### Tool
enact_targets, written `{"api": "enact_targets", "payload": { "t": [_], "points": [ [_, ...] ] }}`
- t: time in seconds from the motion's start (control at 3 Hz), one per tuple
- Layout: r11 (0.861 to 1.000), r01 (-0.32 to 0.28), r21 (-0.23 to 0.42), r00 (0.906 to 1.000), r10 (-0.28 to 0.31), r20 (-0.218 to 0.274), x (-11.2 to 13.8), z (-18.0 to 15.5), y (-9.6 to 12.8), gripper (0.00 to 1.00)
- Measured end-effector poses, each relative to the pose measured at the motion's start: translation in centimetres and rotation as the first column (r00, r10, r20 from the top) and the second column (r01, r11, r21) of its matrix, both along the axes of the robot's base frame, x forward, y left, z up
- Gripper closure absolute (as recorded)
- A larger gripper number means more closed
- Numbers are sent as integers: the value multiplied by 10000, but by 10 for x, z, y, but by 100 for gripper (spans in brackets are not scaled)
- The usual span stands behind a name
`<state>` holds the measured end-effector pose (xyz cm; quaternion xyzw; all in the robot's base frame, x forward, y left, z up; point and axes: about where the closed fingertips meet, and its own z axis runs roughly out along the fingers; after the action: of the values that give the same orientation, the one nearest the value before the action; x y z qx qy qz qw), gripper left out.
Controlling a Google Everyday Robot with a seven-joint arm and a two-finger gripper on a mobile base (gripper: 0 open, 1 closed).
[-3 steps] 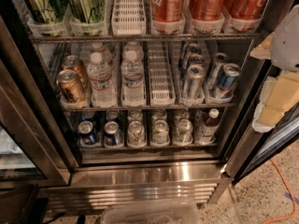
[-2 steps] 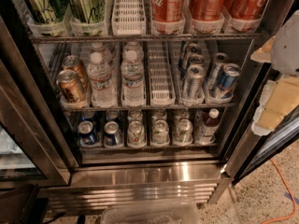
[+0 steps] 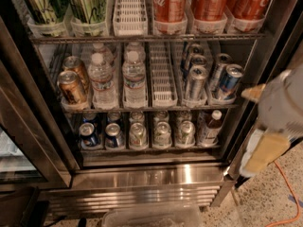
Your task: Pick 7up can from bottom shelf of fridge
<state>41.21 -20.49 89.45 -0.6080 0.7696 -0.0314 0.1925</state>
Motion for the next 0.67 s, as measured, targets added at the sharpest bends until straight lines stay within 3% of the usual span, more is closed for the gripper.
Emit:
{"api": "enact_targets", "payload": {
  "t": [0.67],
  "points": [
    [9933,-1151,-67,9913,1153,631,-9,-95,33,0]
  ]
}}
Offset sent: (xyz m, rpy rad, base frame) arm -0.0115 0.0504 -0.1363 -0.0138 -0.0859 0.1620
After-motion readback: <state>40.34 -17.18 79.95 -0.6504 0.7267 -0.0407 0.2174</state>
